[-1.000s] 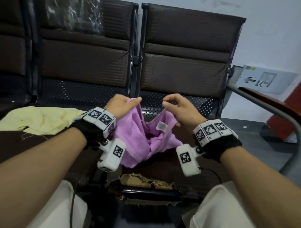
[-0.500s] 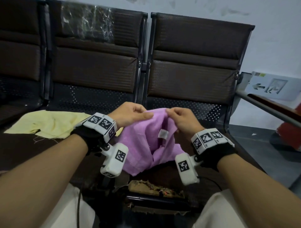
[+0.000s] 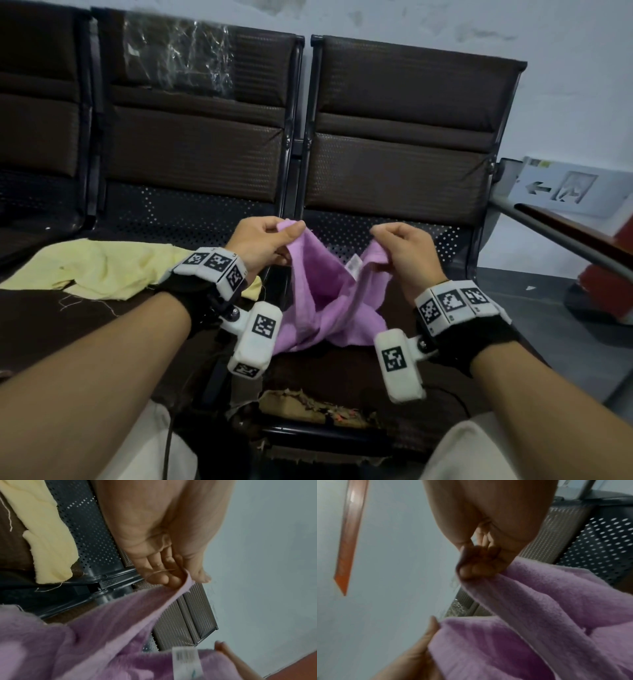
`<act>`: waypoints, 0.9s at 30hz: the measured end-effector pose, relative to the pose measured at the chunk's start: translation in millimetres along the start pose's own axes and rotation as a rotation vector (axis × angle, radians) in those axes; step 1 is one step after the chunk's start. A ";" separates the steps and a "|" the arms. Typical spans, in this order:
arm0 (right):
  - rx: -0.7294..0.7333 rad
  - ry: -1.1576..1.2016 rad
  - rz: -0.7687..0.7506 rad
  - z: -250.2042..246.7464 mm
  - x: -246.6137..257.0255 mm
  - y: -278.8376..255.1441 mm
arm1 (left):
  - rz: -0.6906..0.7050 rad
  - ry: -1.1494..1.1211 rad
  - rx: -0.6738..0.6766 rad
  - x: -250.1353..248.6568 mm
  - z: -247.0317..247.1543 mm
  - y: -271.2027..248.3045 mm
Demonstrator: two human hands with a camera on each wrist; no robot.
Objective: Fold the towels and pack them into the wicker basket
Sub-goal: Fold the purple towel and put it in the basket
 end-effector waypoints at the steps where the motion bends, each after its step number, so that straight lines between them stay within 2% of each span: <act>1: 0.066 0.114 0.019 4.5 5.2 -2.3 | -0.007 -0.016 0.002 0.9 0.9 1.0; 2: 0.152 0.210 0.035 9.3 9.0 -5.6 | -0.011 -0.024 -0.002 1.8 1.6 2.6; 3: 0.244 0.199 0.023 12.2 10.9 -8.8 | -0.015 -0.023 -0.012 2.9 2.0 4.0; 4: 0.330 0.056 -0.023 13.4 12.2 -12.0 | -0.018 -0.012 -0.023 3.7 2.7 5.1; 6: 0.450 -0.382 -0.162 11.6 12.5 -17.6 | -0.023 0.024 -0.032 4.5 4.4 6.0; 8: 0.481 -0.581 -0.253 12.0 18.3 -22.4 | -0.029 0.068 -0.040 4.8 6.7 6.0; 12: 0.426 -0.507 -0.507 21.8 41.3 -22.5 | 0.004 0.139 -0.003 -0.3 15.8 -0.5; 13: 0.427 -0.458 -0.518 24.5 44.0 -22.8 | 0.014 0.138 0.036 -1.6 18.5 -2.2; 15: 0.417 -0.382 -0.438 27.1 43.0 -24.2 | 0.018 0.127 0.100 -3.2 22.3 -5.6; 18: 0.337 -0.396 -0.355 24.8 32.6 -22.7 | -0.003 0.128 0.170 -2.6 25.8 -8.6; 23: 0.285 -0.412 -0.318 23.2 24.0 -19.2 | -0.044 0.100 0.277 -0.5 28.7 -12.0; 27: 0.270 -0.411 -0.294 22.1 20.8 -19.0 | 0.064 0.234 0.282 -0.8 30.3 -14.7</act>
Point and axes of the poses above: each hand's wrist, its own y-axis towards the middle knuckle, its own z-axis out of the palm, x = y × z, the point moved 3 cm from there along y, towards the middle knuckle, and after that the axes turned 15 degrees about -z, right-handed, at the moved point
